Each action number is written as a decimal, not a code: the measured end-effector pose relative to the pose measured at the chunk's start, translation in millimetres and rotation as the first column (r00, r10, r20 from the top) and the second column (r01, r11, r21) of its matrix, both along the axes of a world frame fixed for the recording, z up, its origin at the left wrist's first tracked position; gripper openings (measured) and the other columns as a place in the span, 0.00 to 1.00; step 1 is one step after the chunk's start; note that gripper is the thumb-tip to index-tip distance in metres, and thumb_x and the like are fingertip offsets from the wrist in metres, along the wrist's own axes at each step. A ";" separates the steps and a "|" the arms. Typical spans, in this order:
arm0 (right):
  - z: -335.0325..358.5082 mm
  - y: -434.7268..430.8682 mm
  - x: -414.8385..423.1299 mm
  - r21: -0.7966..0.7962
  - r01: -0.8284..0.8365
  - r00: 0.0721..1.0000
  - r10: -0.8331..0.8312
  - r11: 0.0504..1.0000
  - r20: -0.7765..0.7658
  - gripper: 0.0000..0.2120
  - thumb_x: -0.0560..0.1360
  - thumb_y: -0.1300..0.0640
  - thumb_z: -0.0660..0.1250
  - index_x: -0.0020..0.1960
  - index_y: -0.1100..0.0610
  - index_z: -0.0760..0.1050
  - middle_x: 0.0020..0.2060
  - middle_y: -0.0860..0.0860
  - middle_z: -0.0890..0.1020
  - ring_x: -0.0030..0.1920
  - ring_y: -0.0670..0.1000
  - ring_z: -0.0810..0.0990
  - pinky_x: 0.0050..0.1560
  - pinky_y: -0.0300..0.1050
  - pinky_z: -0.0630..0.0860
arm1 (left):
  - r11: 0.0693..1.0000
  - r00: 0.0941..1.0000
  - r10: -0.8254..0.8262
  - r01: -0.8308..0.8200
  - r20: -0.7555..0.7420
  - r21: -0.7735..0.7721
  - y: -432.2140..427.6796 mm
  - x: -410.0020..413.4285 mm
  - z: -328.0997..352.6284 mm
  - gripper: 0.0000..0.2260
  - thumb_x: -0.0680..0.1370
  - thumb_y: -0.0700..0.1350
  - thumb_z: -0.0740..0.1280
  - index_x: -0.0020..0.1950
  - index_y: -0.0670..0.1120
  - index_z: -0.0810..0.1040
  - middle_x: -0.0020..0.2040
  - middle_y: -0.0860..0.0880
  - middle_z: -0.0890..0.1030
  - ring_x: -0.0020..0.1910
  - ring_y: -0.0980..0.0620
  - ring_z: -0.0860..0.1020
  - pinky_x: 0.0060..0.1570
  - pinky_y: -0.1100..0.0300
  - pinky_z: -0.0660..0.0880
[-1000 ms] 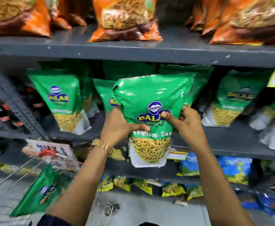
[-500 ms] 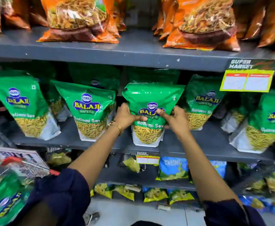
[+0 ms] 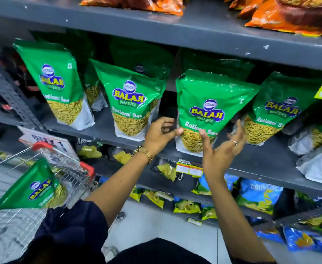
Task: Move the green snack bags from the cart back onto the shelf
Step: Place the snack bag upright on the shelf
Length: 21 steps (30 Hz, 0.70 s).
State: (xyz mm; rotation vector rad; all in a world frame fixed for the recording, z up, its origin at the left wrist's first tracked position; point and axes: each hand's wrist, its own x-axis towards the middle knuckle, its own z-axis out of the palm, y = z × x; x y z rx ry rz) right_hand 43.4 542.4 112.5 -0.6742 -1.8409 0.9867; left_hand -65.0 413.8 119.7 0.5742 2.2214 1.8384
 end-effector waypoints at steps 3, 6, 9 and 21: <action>-5.5 -43.2 4.1 0.134 -0.039 0.999 0.040 0.990 -0.007 0.38 0.74 0.43 0.70 0.75 0.58 0.58 0.72 0.59 0.64 0.72 0.51 0.61 0.72 0.61 0.65 | 0.998 0.997 -0.023 0.018 -0.076 -0.064 -38.6 10.1 -7.6 0.16 0.74 0.42 0.74 0.59 0.40 0.78 0.56 0.45 0.82 0.55 0.52 0.80 0.54 0.63 0.78; -3.8 -91.6 -1.9 0.279 -0.243 0.969 0.246 0.929 0.024 0.32 0.75 0.46 0.69 0.72 0.60 0.64 0.66 0.61 0.72 0.67 0.55 0.67 0.73 0.48 0.64 | 0.997 0.992 0.021 -0.030 -0.121 -0.075 -89.4 15.2 -14.5 0.10 0.74 0.43 0.73 0.53 0.41 0.82 0.46 0.51 0.84 0.46 0.64 0.81 0.49 0.68 0.78; -4.6 -145.3 -15.9 0.299 -0.526 0.847 0.523 0.796 0.095 0.23 0.75 0.51 0.70 0.67 0.60 0.71 0.57 0.57 0.78 0.57 0.54 0.73 0.62 0.48 0.71 | 0.986 0.979 0.117 -0.135 -0.167 -0.099 -154.0 20.8 -24.3 0.07 0.75 0.47 0.69 0.47 0.45 0.83 0.39 0.55 0.83 0.39 0.68 0.80 0.41 0.73 0.74; -84.5 -340.5 -124.3 -0.436 -0.884 -0.151 0.777 0.171 0.611 0.14 0.73 0.62 0.72 0.57 0.66 0.78 0.54 0.61 0.83 0.54 0.57 0.82 0.60 0.44 0.77 | 0.807 0.781 0.560 -0.437 0.278 -0.398 -386.8 76.4 -140.7 0.10 0.76 0.41 0.70 0.35 0.51 0.79 0.32 0.50 0.81 0.29 0.57 0.76 0.31 0.62 0.71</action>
